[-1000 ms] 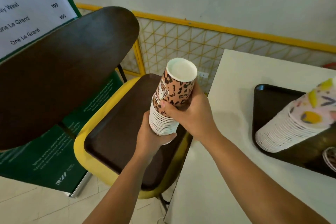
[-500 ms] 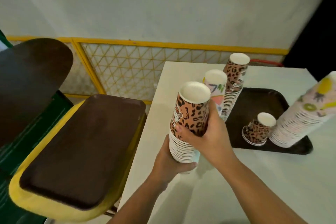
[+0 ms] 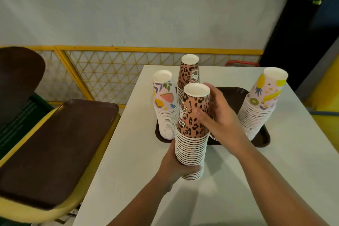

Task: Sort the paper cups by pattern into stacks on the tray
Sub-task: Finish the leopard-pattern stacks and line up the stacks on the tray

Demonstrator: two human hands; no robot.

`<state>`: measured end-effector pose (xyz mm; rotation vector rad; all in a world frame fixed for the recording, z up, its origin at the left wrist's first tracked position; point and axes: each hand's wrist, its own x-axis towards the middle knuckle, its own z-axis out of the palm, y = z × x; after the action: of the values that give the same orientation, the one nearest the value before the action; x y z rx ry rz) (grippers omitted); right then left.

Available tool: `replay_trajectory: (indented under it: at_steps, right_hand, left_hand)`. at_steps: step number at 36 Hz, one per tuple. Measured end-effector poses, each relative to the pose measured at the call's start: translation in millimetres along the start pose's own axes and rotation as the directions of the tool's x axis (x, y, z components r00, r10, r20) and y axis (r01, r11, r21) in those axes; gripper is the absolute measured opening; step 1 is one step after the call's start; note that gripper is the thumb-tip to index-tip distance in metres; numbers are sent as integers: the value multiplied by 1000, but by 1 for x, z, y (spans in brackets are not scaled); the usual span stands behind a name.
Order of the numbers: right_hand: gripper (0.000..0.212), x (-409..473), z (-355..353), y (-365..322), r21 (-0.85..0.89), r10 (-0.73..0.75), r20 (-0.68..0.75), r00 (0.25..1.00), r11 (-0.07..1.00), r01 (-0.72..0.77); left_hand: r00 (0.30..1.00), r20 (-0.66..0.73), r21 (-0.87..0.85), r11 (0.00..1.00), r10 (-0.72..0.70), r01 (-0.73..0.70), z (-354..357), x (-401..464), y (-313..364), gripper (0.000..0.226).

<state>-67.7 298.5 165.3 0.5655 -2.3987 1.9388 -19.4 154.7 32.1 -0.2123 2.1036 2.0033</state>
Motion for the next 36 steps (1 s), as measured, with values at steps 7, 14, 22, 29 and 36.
replay_trajectory:
  at_steps: [7,14,22,29,36]
  right_hand:
    - [64,0,-25,1,-26,-6,96,995,1000,9]
    - [60,0,-32,5,-119,-28,91,995,992,39]
    - [54,4,-30,5,-178,-51,-21,998,983,46]
    - [52,14,-28,2,-215,-75,-120,990,975,48]
    - [54,25,-35,-5,-15,-16,-245,969,1000,13]
  left_hand:
    - [999,-38,-8,1000,-10,10,25,0,-2,100]
    - [998,-58,5,1000,-17,18,31,3,-2,101]
    - [1000,-2,38,999,-22,22,25,15,4,103]
    - [1000,16,60,998,-8,7,16,25,3,99]
    - [999,48,55,998,-25,23,7,28,1,101]
